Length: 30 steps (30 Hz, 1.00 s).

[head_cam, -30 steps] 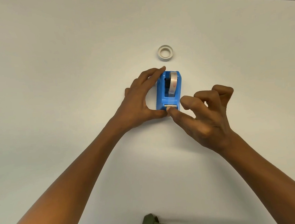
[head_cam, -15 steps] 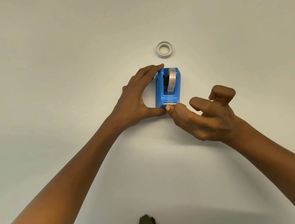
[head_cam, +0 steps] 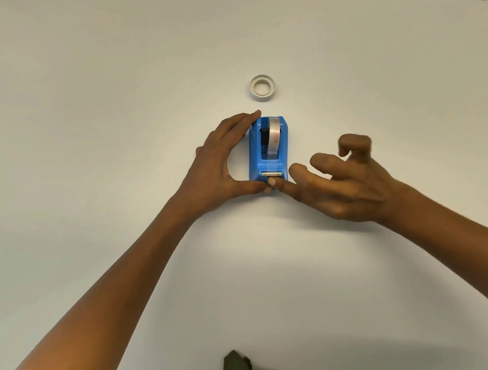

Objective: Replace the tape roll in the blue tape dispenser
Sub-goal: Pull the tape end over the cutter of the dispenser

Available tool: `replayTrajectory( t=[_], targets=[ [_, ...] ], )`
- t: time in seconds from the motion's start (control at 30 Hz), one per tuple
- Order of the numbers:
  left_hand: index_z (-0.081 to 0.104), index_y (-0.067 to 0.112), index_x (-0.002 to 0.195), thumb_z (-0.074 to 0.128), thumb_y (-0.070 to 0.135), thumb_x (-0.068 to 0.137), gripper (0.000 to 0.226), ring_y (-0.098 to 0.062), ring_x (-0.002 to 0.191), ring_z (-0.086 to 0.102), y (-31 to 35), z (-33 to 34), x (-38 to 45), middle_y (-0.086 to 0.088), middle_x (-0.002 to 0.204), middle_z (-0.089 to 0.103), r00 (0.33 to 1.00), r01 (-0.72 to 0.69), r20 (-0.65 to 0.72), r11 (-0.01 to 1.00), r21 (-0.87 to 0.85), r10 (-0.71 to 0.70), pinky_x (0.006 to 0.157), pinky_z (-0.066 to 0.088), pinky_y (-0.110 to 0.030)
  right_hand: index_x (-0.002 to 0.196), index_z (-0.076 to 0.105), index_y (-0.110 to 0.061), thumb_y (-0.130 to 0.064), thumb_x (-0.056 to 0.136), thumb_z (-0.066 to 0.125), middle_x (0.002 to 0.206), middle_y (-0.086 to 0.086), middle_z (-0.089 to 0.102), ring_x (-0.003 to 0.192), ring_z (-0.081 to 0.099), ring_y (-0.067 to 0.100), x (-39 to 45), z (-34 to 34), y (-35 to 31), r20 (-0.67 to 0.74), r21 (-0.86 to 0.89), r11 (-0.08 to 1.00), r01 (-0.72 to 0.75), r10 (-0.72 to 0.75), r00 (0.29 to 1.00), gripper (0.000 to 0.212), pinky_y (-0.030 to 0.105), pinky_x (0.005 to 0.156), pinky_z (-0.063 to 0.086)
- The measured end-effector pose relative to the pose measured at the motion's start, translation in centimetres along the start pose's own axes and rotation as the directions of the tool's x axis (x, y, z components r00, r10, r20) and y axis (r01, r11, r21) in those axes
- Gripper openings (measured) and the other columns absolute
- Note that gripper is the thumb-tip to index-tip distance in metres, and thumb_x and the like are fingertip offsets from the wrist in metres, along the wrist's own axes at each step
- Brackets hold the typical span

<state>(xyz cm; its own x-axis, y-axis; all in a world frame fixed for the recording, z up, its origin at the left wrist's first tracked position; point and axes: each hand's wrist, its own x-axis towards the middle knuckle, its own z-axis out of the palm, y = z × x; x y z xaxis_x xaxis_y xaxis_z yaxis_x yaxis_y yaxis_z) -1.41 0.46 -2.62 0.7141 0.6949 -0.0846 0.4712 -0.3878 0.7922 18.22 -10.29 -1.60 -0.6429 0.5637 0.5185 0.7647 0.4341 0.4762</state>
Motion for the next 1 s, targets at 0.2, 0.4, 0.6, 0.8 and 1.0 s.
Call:
replayTrajectory(
  t=[0.2,0.4,0.6,0.8,1.0],
  targets=[
    [0.02,0.05,0.137,0.077,0.054,0.056,0.099,-0.007,0.127,0.04,-0.1,-0.1,0.2,0.018,0.142,0.031,1.0,0.018,0.019,1.0,-0.006,-0.018,0.103,0.039,-0.052,0.1,0.074,-0.014,-0.003,0.087,0.056,0.104,0.007,0.045,0.079,0.042,0.023,-1.1,-1.3,-2.1,0.183,0.371,0.852,-0.369,0.323,0.929,0.024,0.04,0.069,0.034],
    [0.022,0.039,0.143,0.081,0.048,0.056,0.106,-0.011,0.13,0.038,0.3,-0.2,-0.2,0.013,0.147,0.031,0.998,0.053,0.044,0.998,-0.031,-0.052,0.106,0.035,-0.052,0.107,0.07,-0.012,-0.001,0.082,0.06,0.093,0.01,0.055,0.083,0.052,0.015,-0.4,-2.0,-2.8,0.388,0.508,0.21,-0.835,0.81,0.439,0.029,0.021,0.073,0.046],
    [0.021,0.036,0.144,0.084,0.036,0.062,0.104,-0.009,0.134,0.033,0.4,-0.9,-0.7,0.014,0.149,0.028,0.995,0.07,0.072,0.997,-0.026,-0.068,0.11,0.032,-0.047,0.11,0.068,-0.021,0.0,0.086,0.061,0.103,0.0,0.062,0.079,0.057,0.005,0.6,-1.3,-2.9,0.556,0.458,-0.108,-0.882,0.809,0.19,0.032,0.007,0.07,0.042],
    [0.029,0.033,0.142,0.078,0.026,0.073,0.084,-0.007,0.136,0.032,0.3,-1.6,-1.0,0.014,0.148,0.034,0.995,0.085,0.058,0.996,0.0,-0.085,0.112,0.025,-0.027,0.127,0.056,-0.017,0.01,0.087,0.049,0.119,-0.001,0.059,0.092,0.058,0.01,1.6,-1.2,-2.3,0.686,0.438,-0.1,-0.893,0.679,0.26,0.049,0.002,0.072,0.041],
    [0.028,0.033,0.142,0.076,0.021,0.075,0.084,-0.004,0.129,0.038,0.7,-1.1,-1.1,0.011,0.147,0.038,0.988,0.143,0.065,0.99,0.004,-0.142,0.1,0.026,-0.016,0.13,0.053,-0.014,0.001,0.086,0.061,0.123,0.002,0.062,0.097,0.061,0.015,2.6,-1.7,-2.2,0.768,0.412,-0.177,-0.894,0.596,0.235,0.047,0.002,0.074,0.043]
  ],
)
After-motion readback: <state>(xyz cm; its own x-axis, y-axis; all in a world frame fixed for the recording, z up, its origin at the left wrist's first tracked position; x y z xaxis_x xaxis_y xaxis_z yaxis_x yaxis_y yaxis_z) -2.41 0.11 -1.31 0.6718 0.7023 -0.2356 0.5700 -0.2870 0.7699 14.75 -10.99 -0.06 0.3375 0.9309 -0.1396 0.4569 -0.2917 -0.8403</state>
